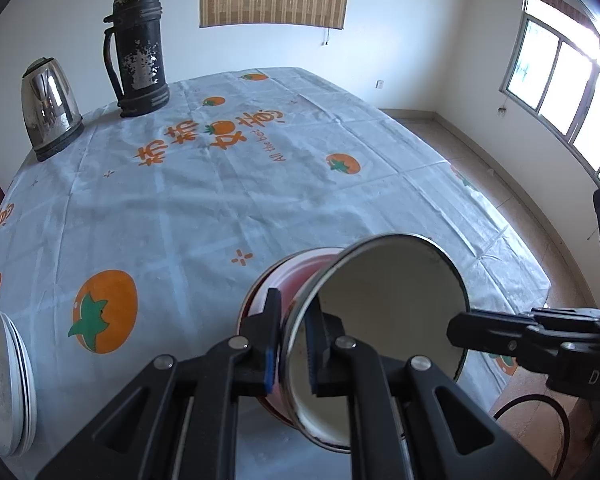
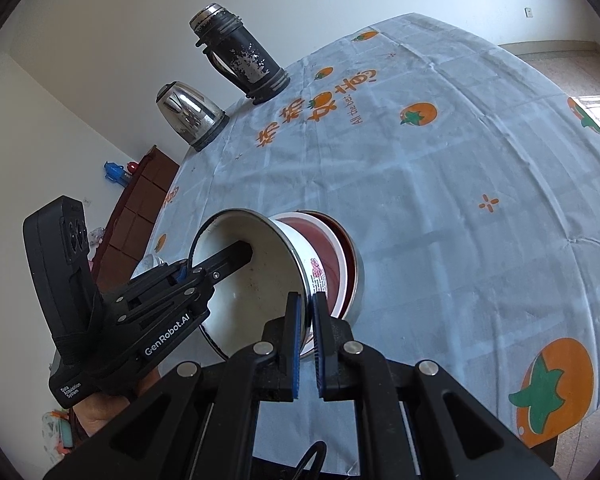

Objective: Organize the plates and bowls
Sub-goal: 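Lower the white enamel bowl into the red bowl inside the steel bowl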

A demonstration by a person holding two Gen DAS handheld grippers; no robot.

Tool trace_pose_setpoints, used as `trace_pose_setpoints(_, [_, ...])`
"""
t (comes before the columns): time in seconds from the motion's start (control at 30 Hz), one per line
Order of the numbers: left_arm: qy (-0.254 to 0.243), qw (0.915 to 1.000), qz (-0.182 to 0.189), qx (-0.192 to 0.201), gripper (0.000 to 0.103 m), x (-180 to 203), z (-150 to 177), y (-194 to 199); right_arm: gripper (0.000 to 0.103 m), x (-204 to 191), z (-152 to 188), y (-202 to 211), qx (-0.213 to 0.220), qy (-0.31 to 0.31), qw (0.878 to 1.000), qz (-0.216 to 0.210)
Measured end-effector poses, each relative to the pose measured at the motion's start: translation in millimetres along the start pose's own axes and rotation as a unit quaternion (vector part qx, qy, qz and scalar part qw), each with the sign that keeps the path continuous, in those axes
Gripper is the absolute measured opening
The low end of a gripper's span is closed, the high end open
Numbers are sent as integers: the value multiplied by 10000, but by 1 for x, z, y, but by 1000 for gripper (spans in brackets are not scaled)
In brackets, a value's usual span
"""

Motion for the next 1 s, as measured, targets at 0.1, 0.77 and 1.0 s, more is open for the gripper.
trace_pose_setpoints(0.1, [42, 10000, 10, -81, 9, -2, 2, -4, 7, 0, 0, -3, -97, -14, 10000, 16])
trace_pose_setpoints(0.77, [304, 9984, 80, -474, 10, -10, -4, -21, 7, 14, -14, -28, -580, -129, 9980, 210])
trace_pose_setpoints(1.0, [217, 9992, -59, -344, 21, -14, -9, -17, 7, 15, -16, -33, -619, 32, 9974, 370])
Point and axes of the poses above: each gripper's, at about its wrist camera, not at the fingertips, and y roughly against the way its jaws point, x to its right, z to its underside, the point moved 9 cm from there along -y, roughly the way its jaws point, and after that the axes turned 3 degrees about -z, right-handed, at the moved point
